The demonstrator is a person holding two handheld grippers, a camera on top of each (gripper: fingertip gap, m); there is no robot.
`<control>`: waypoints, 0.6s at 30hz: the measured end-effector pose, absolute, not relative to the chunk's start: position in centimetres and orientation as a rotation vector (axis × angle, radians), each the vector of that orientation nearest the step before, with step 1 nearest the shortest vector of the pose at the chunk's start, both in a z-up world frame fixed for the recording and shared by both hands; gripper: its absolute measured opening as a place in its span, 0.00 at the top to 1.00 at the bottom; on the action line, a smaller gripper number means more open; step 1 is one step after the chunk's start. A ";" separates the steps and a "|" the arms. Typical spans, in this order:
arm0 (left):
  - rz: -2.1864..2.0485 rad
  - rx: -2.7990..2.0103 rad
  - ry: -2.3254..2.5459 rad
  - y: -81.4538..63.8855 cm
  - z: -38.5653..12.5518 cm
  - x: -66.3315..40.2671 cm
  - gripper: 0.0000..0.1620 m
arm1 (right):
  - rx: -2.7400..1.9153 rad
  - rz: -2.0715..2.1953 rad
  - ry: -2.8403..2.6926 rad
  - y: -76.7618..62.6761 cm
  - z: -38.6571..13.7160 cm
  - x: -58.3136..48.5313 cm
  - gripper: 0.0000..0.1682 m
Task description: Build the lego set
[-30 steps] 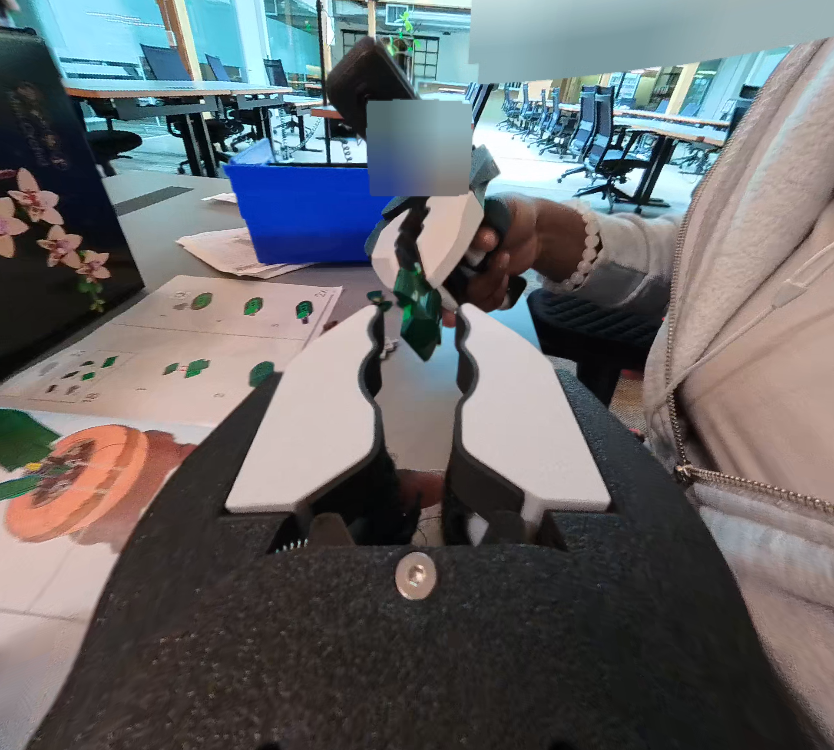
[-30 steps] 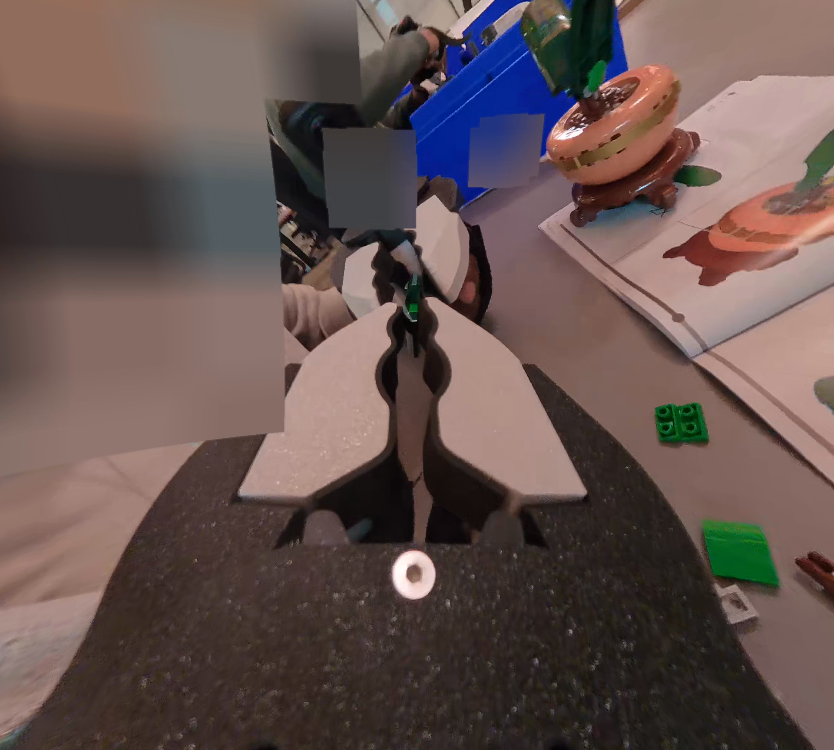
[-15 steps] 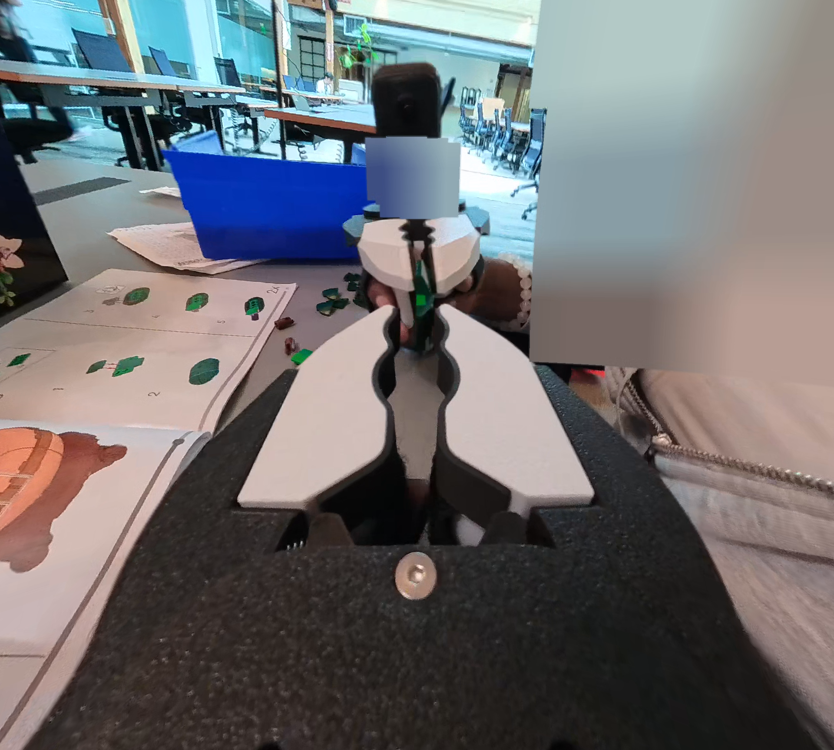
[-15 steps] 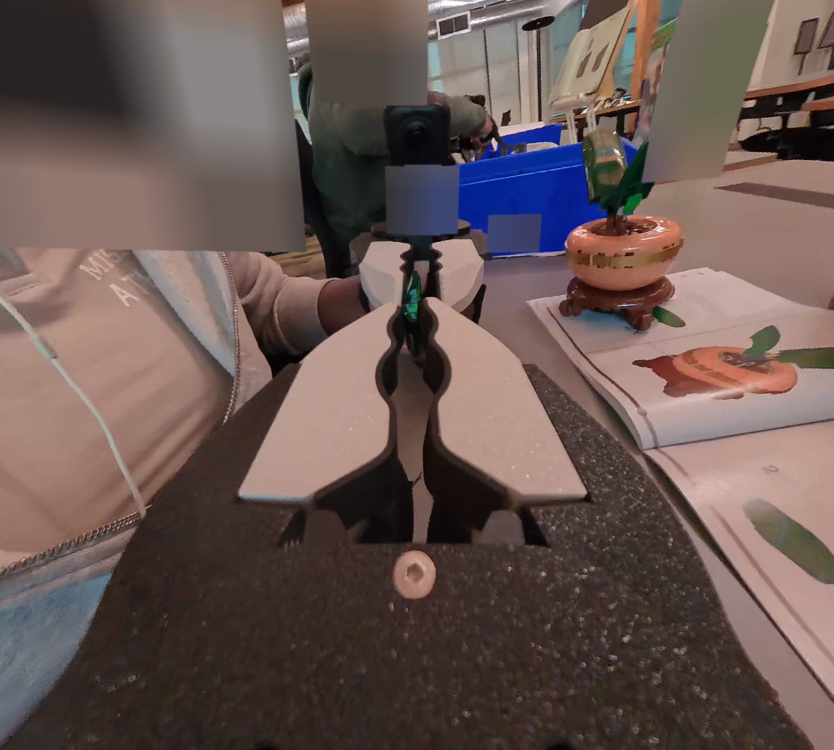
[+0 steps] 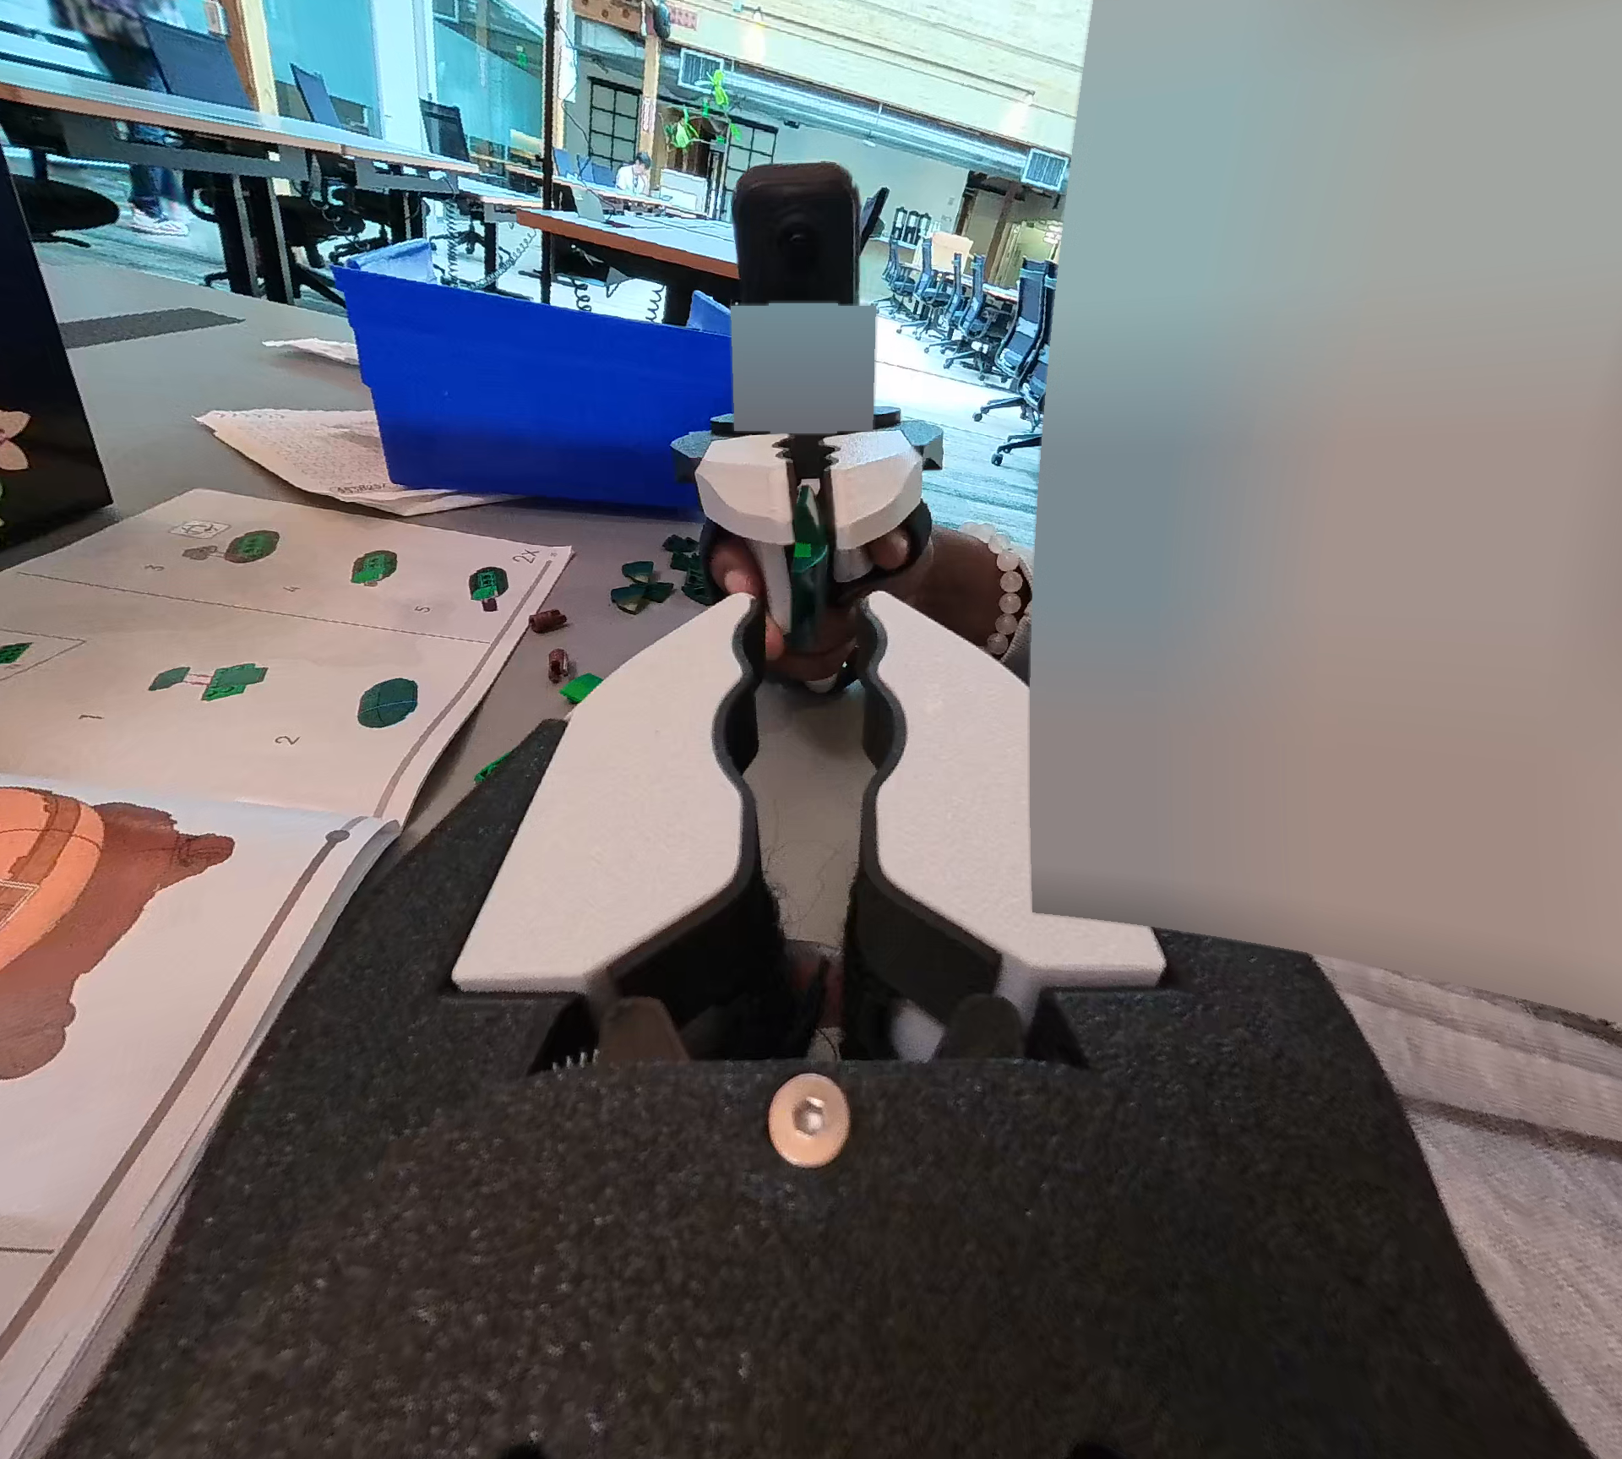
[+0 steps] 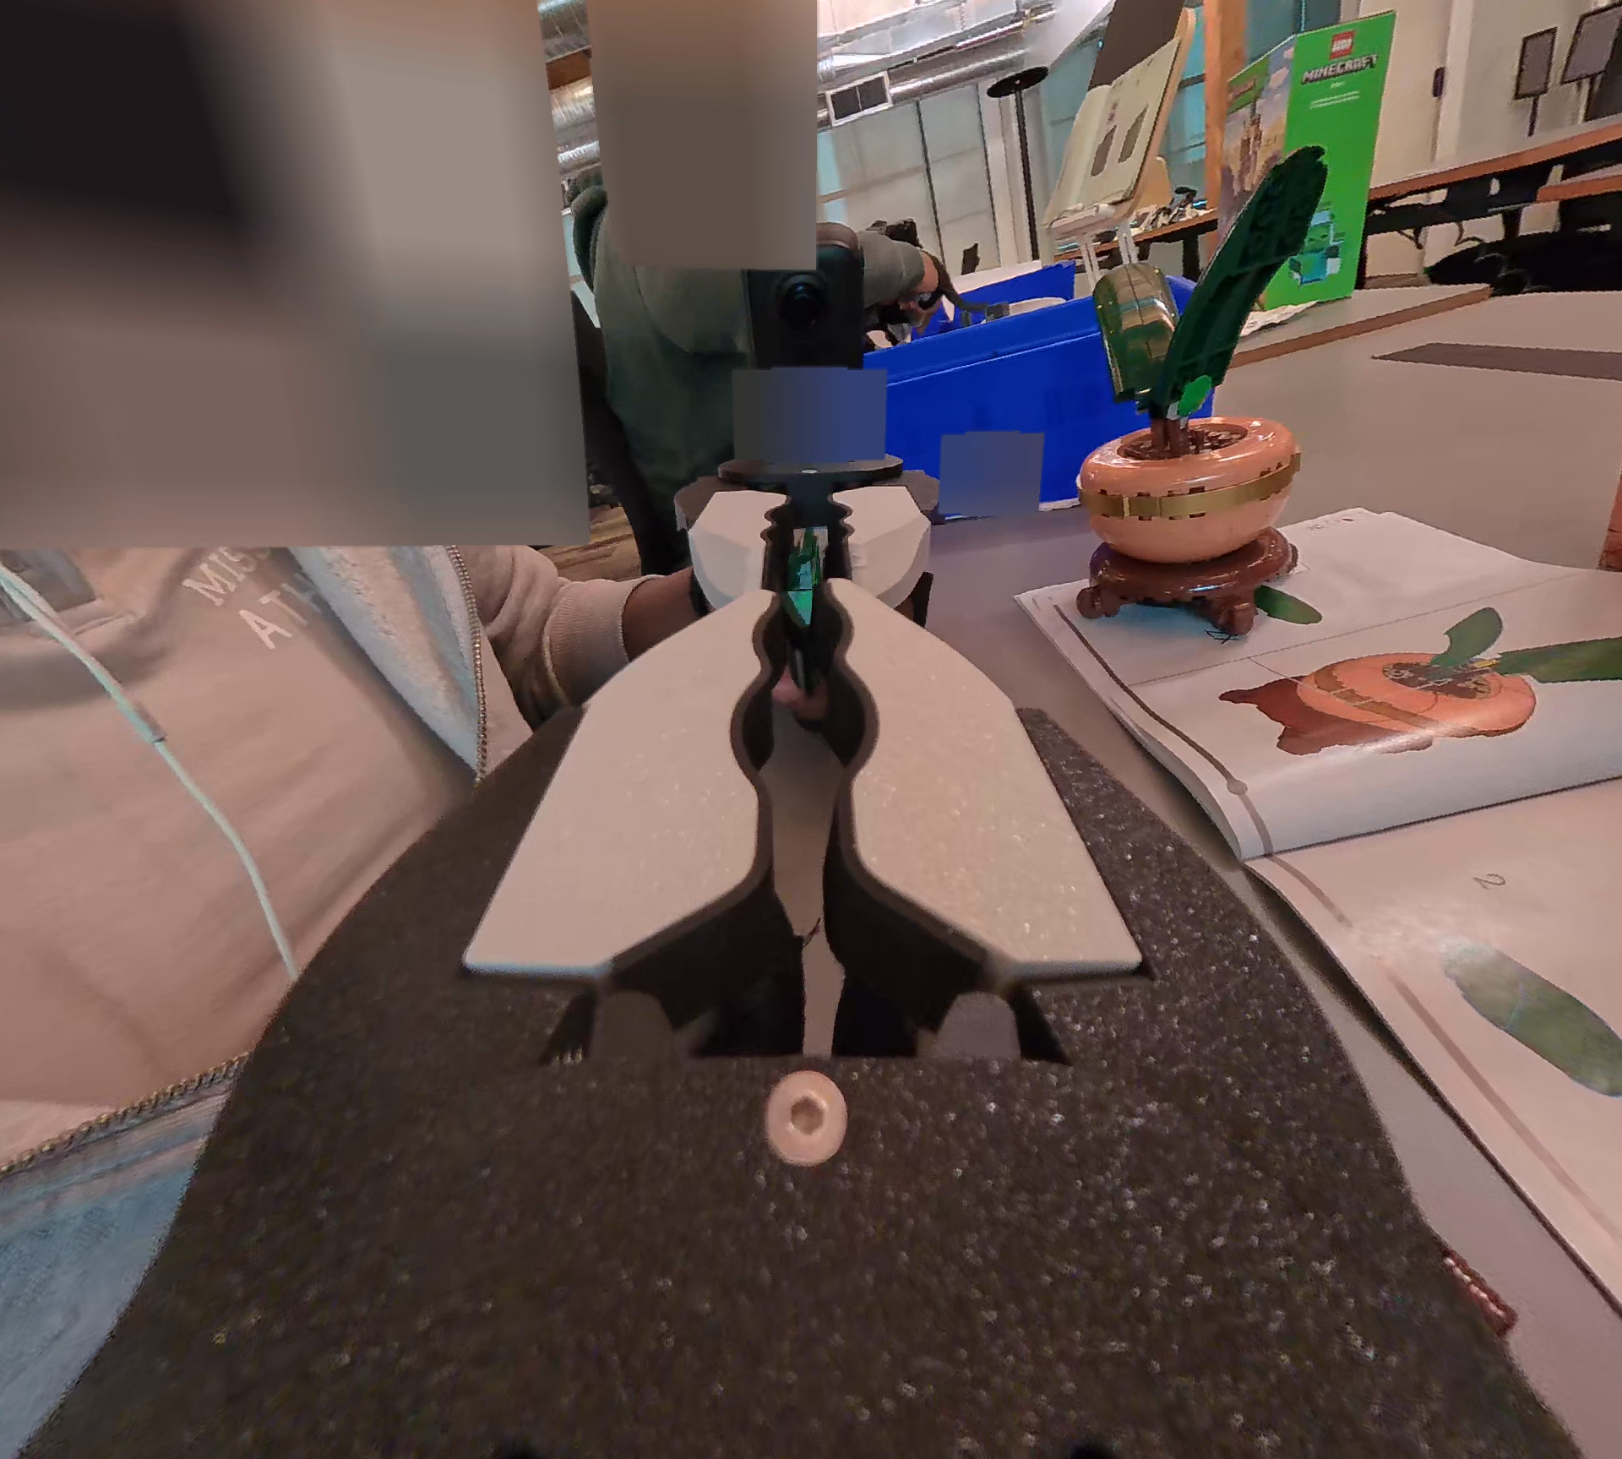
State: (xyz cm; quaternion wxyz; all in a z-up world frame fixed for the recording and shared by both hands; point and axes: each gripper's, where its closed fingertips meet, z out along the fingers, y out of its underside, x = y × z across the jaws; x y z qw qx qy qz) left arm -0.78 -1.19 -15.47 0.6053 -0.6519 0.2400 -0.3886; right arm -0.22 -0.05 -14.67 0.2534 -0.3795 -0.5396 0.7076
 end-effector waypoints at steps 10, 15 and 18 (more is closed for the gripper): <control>-0.971 -1.504 0.563 -1.5 -15.4 -0.1 0.87 | -1.152 2.112 -1.386 0.3 -14.6 -0.6 0.97; -1.076 -1.520 0.499 -1.5 -15.3 -0.3 0.85 | -1.250 2.329 -1.225 1.5 -14.1 -0.5 0.97; -1.048 -1.516 0.507 -1.5 -15.4 -0.2 0.84 | -1.233 2.292 -1.279 1.0 -14.3 -0.4 0.97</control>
